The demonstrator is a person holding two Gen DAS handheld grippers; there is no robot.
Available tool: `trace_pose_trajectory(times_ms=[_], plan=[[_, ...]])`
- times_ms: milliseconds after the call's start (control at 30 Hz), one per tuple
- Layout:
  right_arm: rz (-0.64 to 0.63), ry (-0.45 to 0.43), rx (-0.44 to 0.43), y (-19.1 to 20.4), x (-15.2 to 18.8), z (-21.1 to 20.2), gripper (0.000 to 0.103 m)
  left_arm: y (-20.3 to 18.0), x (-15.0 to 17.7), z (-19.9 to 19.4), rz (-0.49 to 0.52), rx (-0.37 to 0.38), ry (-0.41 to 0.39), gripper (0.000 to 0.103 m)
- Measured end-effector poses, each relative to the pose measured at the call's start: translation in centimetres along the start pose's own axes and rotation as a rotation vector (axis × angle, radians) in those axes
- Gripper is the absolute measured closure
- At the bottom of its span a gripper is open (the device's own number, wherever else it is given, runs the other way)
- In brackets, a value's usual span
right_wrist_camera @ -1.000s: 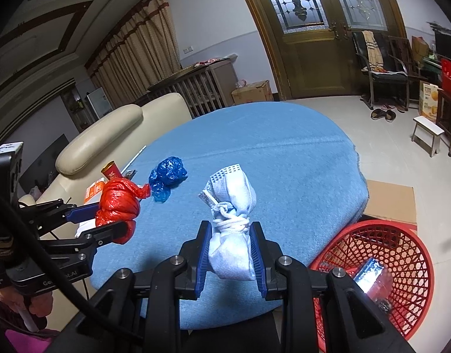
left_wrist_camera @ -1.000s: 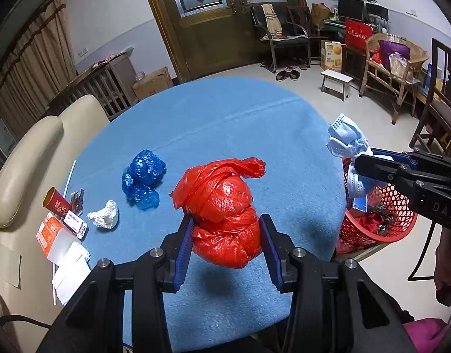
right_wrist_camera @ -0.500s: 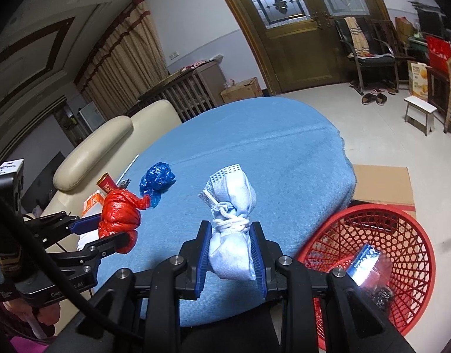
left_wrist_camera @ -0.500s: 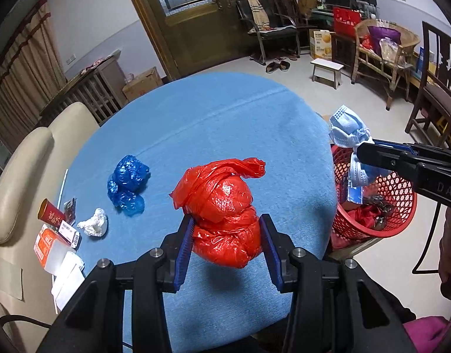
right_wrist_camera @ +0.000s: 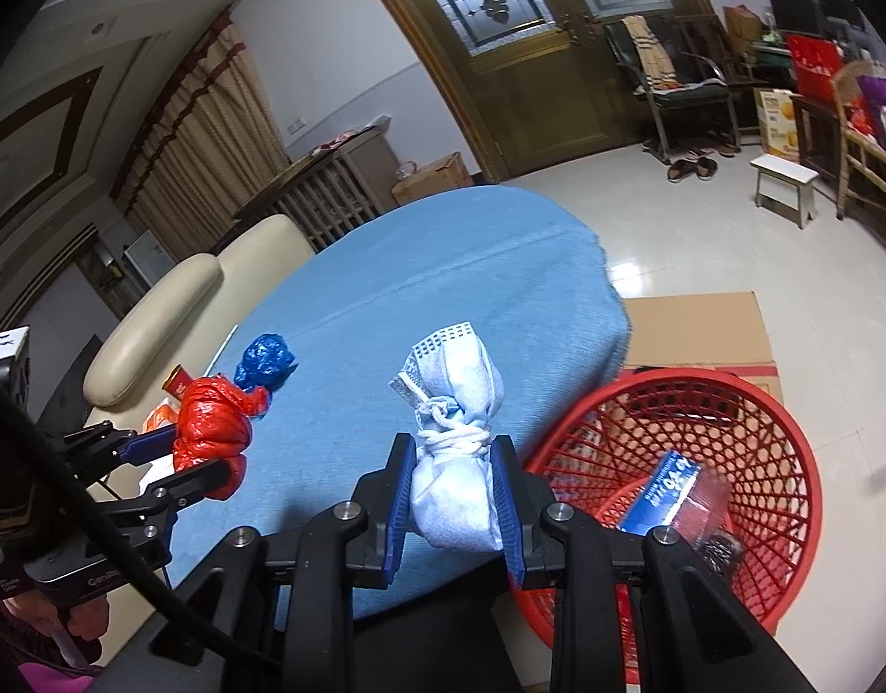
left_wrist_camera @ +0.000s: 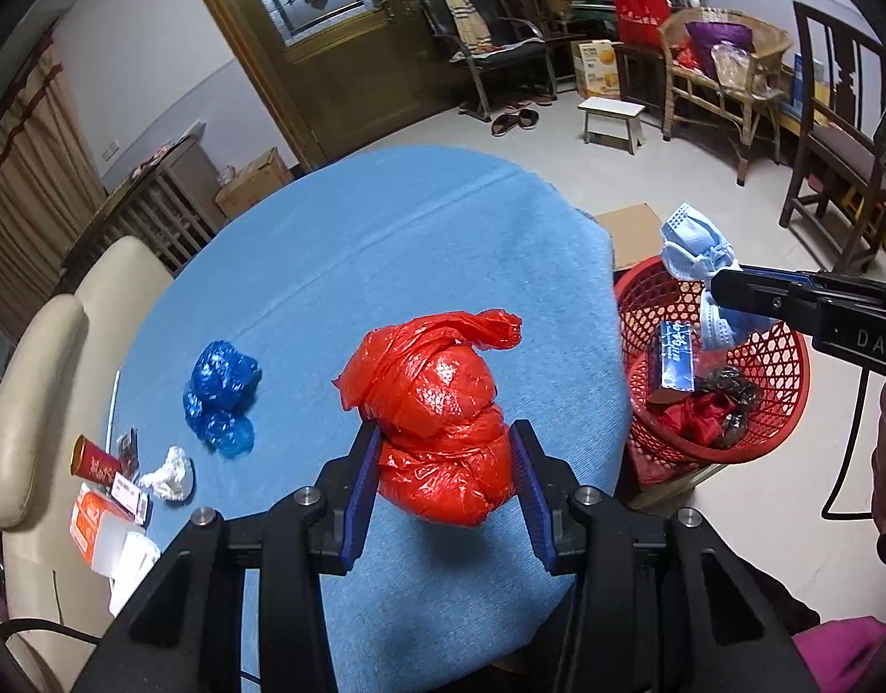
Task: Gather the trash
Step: 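Carry the red bag and white cloth over the red wastebasket with both grippers, then open both grippers to drop the red bag and cloth into the basket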
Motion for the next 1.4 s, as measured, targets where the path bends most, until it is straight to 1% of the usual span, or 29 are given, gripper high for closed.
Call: trace_pose_trajectory(times_ms=[200,500,1133,1300,1400], plan=[[0.036,-0.005,0.019,-1.9,0.3,-0.5,0.075,-1.9,-1.3,0.1,0.054,0.005,-0.010,0.057],[0.075,-0.026,0.036,-3.9,0.1,-1.6,0.075,-4.9,-3.0,0.6,0.122,0.034,-0.018,0.057],[0.177,-0.063,0.083,-9.0,0.3,-3.9,0.075,-9.8,-4.8,1.9,0.221,0.066,0.014,0.057],[0.203,-0.075,0.101,-10.5,0.1,-4.6,0.075,-11.1,-5.4,2.1,0.236,0.108,0.010,0.057],[0.218,-0.083,0.116,-11.4,0.0,-5.0,0.074,-12.1,-5.7,2.2,0.242,0.149,0.005,0.057]])
Point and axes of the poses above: each gripper's, at about its wrist camera, not at the fingertips, and z roughly the way its jaws point, y to its left, x to its underside, the point moved 8 cm from there along z, roughly the way its jaws point, and after that the axes turned 3 degrees about y, right-handed, at the moved point
